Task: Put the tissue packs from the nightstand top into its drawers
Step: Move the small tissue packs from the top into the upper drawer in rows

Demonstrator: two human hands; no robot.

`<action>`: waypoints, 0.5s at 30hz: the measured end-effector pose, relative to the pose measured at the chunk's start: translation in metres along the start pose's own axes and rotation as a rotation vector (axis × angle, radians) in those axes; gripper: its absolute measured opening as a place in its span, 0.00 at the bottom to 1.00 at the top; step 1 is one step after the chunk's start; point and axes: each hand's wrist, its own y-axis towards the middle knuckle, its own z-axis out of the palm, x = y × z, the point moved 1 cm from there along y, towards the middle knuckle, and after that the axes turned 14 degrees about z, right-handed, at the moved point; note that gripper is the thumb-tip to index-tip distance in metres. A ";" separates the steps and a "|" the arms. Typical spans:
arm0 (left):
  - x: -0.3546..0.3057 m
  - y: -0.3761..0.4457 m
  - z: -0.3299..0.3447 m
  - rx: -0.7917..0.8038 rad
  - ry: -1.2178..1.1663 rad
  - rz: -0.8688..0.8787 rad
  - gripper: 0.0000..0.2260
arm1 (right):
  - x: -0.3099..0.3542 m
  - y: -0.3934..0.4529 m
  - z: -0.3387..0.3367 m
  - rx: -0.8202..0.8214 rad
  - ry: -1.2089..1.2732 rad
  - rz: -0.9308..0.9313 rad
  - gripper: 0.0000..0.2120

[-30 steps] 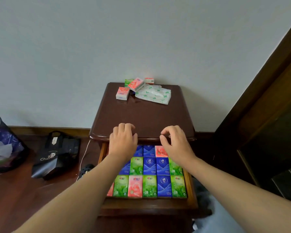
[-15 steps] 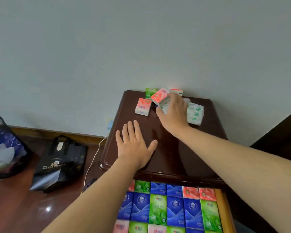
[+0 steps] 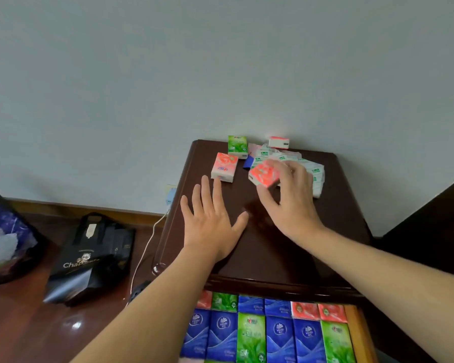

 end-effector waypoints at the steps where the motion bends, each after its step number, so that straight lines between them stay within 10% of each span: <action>1: 0.000 -0.002 0.000 -0.011 0.002 0.001 0.43 | -0.011 -0.019 -0.008 0.047 -0.009 -0.034 0.27; 15: -0.003 0.020 -0.005 -0.156 -0.063 -0.044 0.35 | -0.050 -0.064 -0.019 0.117 -0.130 -0.050 0.16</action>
